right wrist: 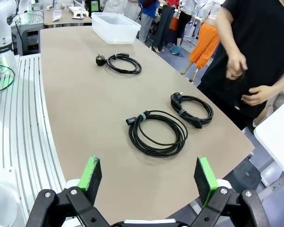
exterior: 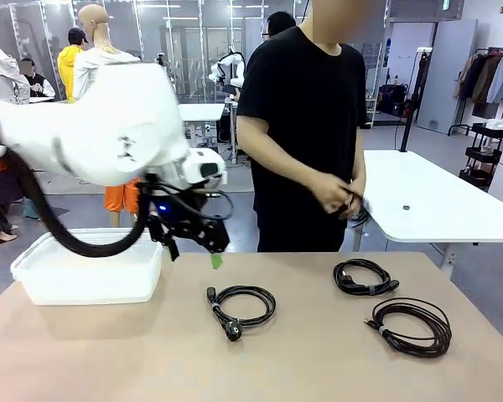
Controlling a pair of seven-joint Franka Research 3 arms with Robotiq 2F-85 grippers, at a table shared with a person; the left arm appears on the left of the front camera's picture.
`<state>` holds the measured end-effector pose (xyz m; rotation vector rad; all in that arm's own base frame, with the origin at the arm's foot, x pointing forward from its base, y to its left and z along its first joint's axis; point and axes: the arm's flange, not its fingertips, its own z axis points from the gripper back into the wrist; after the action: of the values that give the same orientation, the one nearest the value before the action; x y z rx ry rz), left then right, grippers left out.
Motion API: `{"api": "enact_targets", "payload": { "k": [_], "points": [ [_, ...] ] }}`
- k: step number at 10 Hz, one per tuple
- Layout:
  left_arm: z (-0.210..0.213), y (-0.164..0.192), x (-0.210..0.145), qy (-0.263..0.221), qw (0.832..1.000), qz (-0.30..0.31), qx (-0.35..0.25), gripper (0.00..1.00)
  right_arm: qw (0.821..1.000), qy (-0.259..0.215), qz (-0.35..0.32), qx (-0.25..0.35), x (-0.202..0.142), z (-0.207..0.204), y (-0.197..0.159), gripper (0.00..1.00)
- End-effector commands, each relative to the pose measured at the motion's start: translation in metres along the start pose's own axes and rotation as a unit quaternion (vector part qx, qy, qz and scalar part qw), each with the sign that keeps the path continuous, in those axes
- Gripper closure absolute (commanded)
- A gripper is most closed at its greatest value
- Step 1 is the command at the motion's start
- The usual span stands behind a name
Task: Organize and store the cables.
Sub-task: Place the Power Cable into the Organizing box.
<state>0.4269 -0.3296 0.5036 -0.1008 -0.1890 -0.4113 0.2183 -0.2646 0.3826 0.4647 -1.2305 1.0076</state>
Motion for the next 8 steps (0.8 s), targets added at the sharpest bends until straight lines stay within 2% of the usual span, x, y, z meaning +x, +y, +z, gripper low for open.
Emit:
{"api": "enact_targets", "payload": {
  "k": [1,2,3,5,6,8],
  "points": [
    [-0.020,-0.026,0.033,0.005,0.999,0.038,0.022,0.00,1.000,-0.001,0.011,0.003,0.000,0.003,0.001,0.00],
    [-0.036,-0.031,0.041,-0.002,0.995,0.067,0.073,0.00,1.000,-0.001,0.011,0.003,0.000,0.003,0.001,0.00],
    [-0.052,-0.033,0.047,0.010,0.996,0.069,0.060,0.00,1.000,-0.001,0.011,0.003,0.000,0.003,0.001,0.00],
    [-0.080,-0.024,0.056,0.009,0.990,0.123,0.071,0.00,1.000,-0.001,0.011,0.003,0.000,0.003,0.001,0.00],
    [-0.090,-0.019,0.057,0.012,0.987,0.151,0.053,0.00,1.000,-0.001,0.011,0.003,0.000,0.003,0.001,0.00],
    [-0.118,-0.013,0.064,0.026,0.975,0.214,0.057,0.00,1.000,-0.001,0.011,0.003,0.000,0.003,0.001,0.00]
  ]
}}
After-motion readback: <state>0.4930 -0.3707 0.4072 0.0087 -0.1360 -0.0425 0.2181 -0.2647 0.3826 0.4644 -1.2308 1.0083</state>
